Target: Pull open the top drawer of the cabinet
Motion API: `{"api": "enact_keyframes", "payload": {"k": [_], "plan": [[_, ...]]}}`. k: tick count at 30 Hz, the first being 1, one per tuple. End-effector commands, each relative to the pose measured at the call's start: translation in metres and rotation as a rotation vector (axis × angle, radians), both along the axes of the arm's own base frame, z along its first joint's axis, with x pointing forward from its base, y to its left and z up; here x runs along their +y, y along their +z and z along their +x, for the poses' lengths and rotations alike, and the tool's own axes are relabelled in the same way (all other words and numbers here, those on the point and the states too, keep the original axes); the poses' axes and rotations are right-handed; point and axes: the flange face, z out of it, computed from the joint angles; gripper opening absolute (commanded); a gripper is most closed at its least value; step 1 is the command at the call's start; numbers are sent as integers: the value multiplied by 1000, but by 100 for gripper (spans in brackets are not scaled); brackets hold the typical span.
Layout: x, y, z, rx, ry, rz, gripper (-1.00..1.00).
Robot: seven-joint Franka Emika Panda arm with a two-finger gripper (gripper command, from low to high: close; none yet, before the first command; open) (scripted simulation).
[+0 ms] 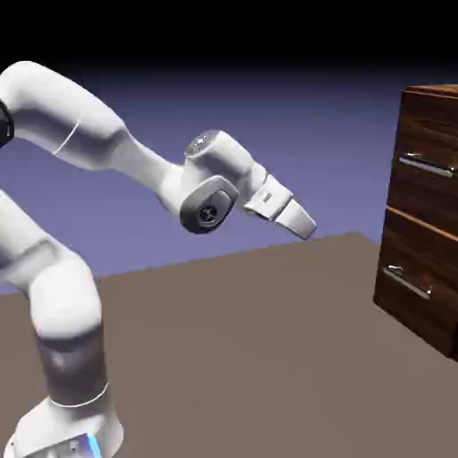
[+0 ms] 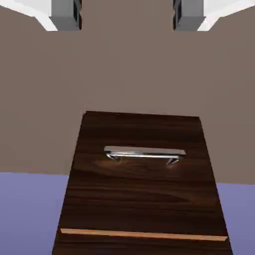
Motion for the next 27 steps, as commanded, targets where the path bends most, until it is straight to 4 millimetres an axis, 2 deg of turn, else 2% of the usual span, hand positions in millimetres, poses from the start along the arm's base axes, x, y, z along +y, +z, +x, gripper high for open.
{"api": "enact_keyframes", "payload": {"k": [1,8,14,20,27], "plan": [[6,11,0,-21,63,-51,0],[42,84,-8,-183,458,-427,0],[58,141,-23,-335,723,-770,0],[59,192,-39,-477,914,-1129,0],[43,238,-51,-604,1044,-1559,0]]}}
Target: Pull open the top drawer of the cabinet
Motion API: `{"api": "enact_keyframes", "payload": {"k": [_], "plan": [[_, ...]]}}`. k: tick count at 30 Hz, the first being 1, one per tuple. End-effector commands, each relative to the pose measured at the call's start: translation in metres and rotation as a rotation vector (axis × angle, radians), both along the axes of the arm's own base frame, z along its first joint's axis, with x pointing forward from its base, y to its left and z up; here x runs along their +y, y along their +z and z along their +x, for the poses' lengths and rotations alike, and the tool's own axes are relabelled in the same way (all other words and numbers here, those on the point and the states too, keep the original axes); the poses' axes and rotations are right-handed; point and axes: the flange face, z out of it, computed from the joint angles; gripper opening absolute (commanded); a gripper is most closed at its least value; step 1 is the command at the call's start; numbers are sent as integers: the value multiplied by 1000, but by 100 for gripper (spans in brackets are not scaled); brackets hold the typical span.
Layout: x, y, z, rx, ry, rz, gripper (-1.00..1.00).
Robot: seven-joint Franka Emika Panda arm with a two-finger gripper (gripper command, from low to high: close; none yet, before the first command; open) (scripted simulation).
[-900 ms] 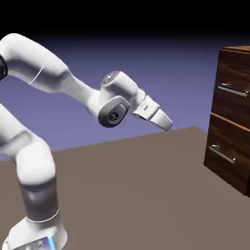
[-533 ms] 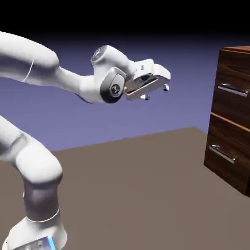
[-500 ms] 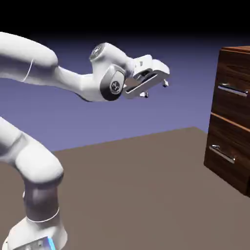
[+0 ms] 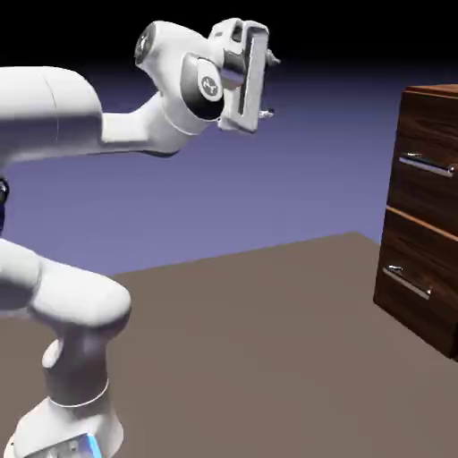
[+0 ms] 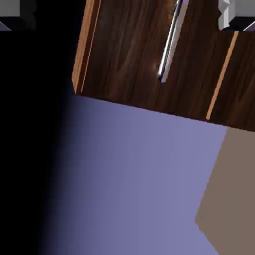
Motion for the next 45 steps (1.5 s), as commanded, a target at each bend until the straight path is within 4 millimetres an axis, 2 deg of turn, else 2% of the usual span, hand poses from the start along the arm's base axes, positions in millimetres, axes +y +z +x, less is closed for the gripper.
{"api": "enact_keyframes", "payload": {"k": [1,7,12,18,23,29,34,39,45], "plan": [[-4,5,-1,-32,16,-51,0],[-30,31,3,-215,77,-352,0],[-56,42,17,-344,91,-598,0],[-86,42,50,-459,78,-892,0],[-106,29,88,-516,59,-1142,0],[-117,-2,144,-540,45,-1452,0],[-114,-40,197,-530,53,-1722,0],[-97,-88,250,-501,87,-2006,0],[-57,-160,307,-458,166,-2365,0]]}}
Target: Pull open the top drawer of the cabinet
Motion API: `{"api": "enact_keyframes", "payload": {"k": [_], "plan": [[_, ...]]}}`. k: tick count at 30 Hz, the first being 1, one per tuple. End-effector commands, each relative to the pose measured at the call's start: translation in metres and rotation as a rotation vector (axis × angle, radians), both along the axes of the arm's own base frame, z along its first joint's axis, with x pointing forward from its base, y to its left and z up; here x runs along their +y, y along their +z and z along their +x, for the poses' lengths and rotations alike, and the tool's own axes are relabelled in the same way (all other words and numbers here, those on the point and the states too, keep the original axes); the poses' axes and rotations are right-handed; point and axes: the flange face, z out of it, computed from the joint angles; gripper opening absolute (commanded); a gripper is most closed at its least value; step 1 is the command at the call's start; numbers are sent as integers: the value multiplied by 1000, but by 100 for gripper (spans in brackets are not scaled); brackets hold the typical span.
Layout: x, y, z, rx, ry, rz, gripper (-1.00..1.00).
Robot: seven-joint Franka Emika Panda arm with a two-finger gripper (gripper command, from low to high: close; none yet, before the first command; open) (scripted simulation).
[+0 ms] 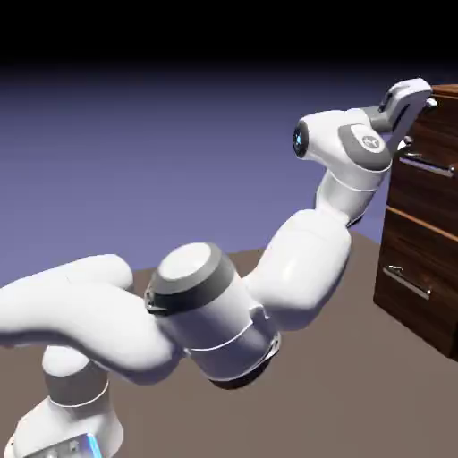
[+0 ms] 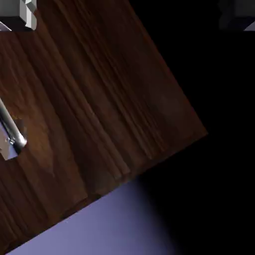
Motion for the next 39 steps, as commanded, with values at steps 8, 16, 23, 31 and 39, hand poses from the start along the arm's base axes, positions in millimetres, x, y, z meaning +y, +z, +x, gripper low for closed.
{"api": "enact_keyframes", "payload": {"k": [8,16,23,31,39], "plan": [[52,-73,48,12,-24,-348,0],[52,-74,91,11,-24,-348,-100],[52,-74,51,11,-24,-348,-100],[52,-74,-14,11,-24,-348,-100],[52,-74,-91,11,-24,-348,-100]]}}
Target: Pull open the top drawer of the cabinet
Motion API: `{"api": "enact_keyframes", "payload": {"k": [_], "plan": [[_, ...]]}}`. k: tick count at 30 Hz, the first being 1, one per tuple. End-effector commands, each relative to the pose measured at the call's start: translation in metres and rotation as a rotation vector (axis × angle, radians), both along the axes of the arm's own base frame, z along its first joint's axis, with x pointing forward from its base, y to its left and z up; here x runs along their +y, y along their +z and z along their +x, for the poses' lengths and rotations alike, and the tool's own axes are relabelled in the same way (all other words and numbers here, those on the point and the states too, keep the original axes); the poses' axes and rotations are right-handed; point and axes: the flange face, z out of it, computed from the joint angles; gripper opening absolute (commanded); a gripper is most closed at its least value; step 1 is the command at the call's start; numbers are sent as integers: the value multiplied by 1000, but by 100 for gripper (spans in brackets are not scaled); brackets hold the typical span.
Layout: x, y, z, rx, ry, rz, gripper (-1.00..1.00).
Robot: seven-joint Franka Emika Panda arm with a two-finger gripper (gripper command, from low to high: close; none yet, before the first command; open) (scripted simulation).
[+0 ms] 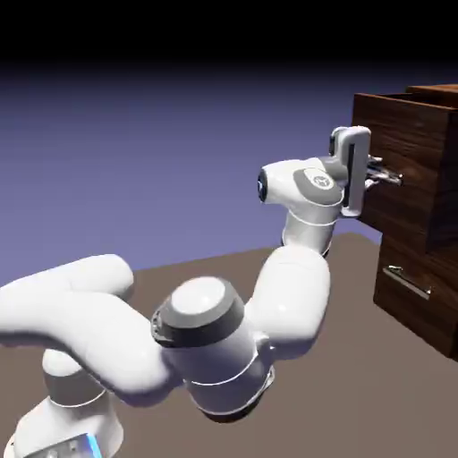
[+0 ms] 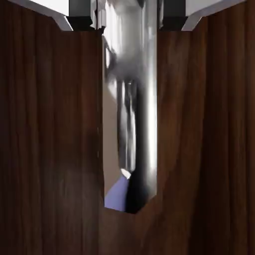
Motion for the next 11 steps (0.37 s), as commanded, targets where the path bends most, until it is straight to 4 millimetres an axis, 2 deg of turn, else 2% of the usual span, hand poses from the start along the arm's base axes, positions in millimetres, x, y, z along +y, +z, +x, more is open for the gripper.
{"api": "enact_keyframes", "payload": {"k": [1,7,8,9,11], "plan": [[0,0,-11,2,1,-1,-100],[0,0,-72,2,1,-1,-100],[0,0,-72,2,1,-1,100],[0,0,-72,2,1,-1,100],[0,0,-96,2,1,1,100]]}}
